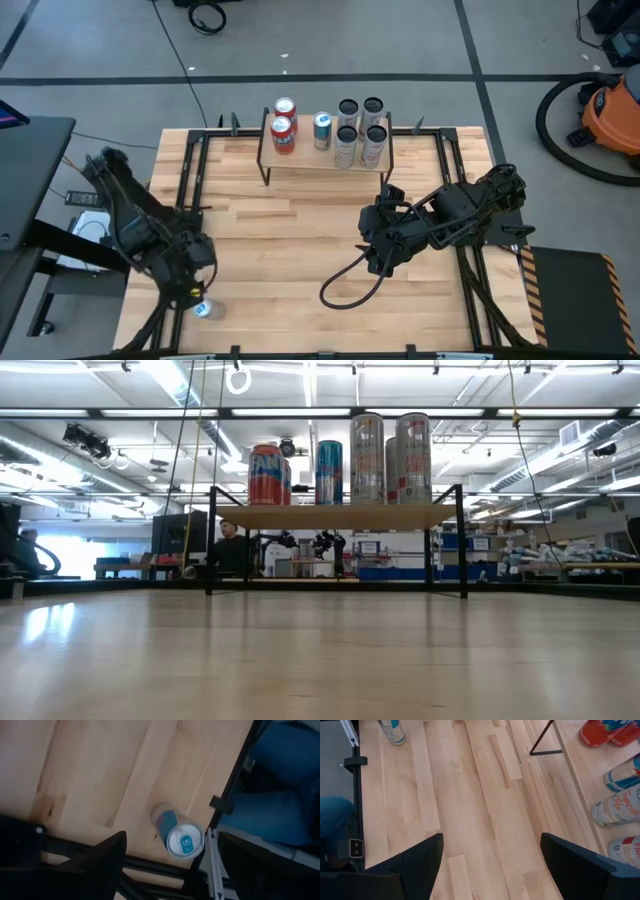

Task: Place canned beverage on shelf
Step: Put the blue soda can on the shelf aligned with the other blue soda can

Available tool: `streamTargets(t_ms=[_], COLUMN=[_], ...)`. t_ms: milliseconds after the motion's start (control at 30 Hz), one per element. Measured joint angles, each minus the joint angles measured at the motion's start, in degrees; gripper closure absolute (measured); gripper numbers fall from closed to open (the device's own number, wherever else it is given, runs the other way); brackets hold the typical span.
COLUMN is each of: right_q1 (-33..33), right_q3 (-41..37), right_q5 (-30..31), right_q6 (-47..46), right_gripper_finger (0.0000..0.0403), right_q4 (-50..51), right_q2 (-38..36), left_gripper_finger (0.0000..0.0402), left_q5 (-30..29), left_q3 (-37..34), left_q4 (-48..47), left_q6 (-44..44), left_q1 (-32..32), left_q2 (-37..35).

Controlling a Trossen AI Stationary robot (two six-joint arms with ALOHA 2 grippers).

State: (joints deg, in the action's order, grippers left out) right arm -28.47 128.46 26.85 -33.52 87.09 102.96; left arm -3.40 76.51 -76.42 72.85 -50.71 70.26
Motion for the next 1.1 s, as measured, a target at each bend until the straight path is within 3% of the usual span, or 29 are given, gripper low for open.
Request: streamTargets(t_ms=[600,1100], right_q1=[0.00,0.00], right_q3=[0.00,0.00], right_q5=[0.00,0.02], right_q6=[0.46,2.16], right_gripper_finger=[0.0060,0.0060], right_q4=[0.00,0.00], right_q2=[0.00,0.01], left_gripper_finger=[0.0088,0.0088], left_q5=[1.57,1.62], left_q3=[0.00,0.02], left_q4=[3.87,4.89], left_q6=[11.67,17.72], left_q1=[-9.75,-10.35], left_q2=[11.00,16.24])
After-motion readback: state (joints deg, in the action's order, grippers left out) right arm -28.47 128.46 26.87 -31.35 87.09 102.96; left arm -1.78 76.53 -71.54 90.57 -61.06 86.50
